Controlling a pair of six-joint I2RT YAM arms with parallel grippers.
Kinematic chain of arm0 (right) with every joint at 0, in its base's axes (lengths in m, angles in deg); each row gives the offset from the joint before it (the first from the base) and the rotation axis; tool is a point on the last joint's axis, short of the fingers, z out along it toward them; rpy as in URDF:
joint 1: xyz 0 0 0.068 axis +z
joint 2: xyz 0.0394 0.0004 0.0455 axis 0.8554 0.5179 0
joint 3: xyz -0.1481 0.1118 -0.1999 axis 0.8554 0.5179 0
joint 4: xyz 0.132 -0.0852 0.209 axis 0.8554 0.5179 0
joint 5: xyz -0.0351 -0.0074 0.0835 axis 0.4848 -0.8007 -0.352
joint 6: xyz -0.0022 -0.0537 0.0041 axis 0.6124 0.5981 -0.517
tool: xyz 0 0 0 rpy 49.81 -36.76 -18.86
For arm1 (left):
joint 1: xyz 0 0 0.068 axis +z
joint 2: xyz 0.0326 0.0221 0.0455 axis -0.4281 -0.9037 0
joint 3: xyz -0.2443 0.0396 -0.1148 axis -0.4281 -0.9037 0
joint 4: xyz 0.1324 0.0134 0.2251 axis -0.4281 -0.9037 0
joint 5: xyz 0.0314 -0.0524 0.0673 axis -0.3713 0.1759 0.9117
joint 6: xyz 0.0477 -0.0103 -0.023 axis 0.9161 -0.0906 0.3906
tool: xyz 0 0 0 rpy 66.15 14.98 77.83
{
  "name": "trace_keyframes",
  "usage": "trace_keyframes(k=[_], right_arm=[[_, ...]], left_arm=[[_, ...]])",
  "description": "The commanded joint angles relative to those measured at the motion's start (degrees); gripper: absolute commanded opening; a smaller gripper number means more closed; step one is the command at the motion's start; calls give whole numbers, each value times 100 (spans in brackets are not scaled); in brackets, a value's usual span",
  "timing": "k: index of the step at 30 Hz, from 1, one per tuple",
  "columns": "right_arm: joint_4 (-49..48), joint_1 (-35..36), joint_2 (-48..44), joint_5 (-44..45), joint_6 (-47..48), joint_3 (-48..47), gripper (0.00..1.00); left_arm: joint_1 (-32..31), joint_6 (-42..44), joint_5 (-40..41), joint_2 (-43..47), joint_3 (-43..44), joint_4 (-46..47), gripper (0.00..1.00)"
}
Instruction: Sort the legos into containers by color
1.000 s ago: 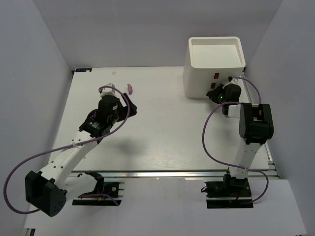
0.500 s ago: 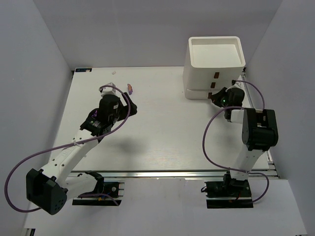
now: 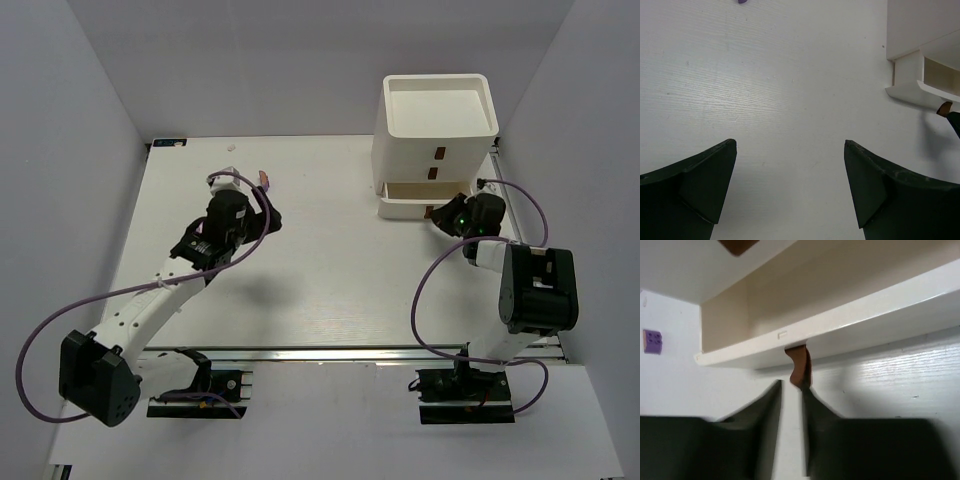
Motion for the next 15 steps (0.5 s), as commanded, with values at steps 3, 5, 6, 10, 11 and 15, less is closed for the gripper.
trace_keyframes(k=[3, 5, 6, 10, 11, 15], right_arm=[[312, 7, -287, -606, 238, -72, 62], [487, 8, -418, -808, 493, -126, 68], [566, -1, -463, -905, 599, -195, 68], [1549, -10, -700, -1221, 1336, -555, 68], [2117, -10, -735, -1361, 1503, -661, 66], [3289, -19, -841, -1494, 2146, -1057, 39]], left_arm=[[133, 89, 98, -571, 239, 368, 98], [213, -16, 125, -904, 494, 369, 98], [300, -42, 142, -1298, 590, 360, 98], [537, -131, 458, -2556, 1643, -245, 98], [625, -52, 494, -2828, 2133, -490, 98], [845, 247, 582, -4059, 3075, -607, 95]])
